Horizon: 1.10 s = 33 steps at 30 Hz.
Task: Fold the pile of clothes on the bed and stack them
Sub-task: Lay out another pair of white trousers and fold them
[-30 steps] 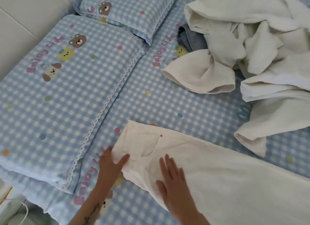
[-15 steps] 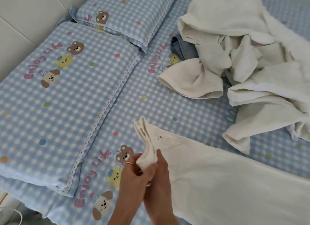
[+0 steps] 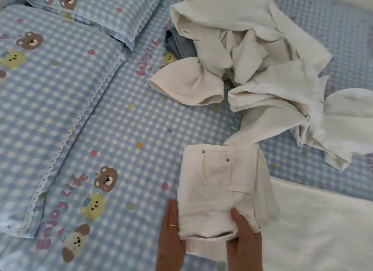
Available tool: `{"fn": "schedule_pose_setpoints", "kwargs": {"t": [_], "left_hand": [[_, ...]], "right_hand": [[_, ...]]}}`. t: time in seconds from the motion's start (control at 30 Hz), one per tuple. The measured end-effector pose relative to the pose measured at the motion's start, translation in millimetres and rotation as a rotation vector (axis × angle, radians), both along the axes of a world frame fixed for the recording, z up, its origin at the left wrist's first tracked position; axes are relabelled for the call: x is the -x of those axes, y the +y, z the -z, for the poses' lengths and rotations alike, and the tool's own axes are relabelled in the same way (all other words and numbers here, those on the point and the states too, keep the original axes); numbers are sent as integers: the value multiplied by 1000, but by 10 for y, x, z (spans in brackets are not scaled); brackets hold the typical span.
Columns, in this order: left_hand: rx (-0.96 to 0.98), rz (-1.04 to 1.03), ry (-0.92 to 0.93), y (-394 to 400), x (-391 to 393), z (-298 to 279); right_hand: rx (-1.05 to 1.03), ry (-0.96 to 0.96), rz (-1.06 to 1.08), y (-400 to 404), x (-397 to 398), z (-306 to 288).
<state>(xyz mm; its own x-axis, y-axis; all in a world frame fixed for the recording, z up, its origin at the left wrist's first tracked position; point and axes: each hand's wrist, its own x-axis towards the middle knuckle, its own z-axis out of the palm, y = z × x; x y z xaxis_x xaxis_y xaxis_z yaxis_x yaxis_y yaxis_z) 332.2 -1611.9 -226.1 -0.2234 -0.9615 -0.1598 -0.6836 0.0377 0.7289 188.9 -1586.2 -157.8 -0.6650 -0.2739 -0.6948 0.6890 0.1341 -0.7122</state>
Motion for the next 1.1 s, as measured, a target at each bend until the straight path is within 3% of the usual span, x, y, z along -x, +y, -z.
{"fn": "schedule_pose_setpoints", "kwargs": {"t": [0.07, 0.17, 0.3, 0.43, 0.73, 0.9, 1.0, 1.03, 1.1], "left_hand": [[-12, 141, -37, 115, 120, 13], [205, 431, -149, 269, 315, 49], [351, 583, -343, 226, 429, 112], [433, 635, -362, 253, 389, 185], [425, 803, -401, 349, 429, 216], [214, 999, -448, 257, 488, 109], [184, 1001, -391, 176, 501, 19], [189, 972, -407, 135, 582, 0], [192, 860, -479, -20, 858, 16]], "right_hand": [[-48, 34, 81, 288, 301, 22], [-63, 2, 137, 611, 717, 115], [18, -143, 131, 789, 971, 278], [-11, -182, 167, 1008, 1101, 401], [-146, -241, 192, 1366, 1435, 665], [-217, -254, 127, 1373, 1486, 793], [-618, 91, -127, 1405, 1533, 742], [-782, 310, -211, 1382, 1526, 712], [-875, 804, -475, 1266, 1459, 682]]}}
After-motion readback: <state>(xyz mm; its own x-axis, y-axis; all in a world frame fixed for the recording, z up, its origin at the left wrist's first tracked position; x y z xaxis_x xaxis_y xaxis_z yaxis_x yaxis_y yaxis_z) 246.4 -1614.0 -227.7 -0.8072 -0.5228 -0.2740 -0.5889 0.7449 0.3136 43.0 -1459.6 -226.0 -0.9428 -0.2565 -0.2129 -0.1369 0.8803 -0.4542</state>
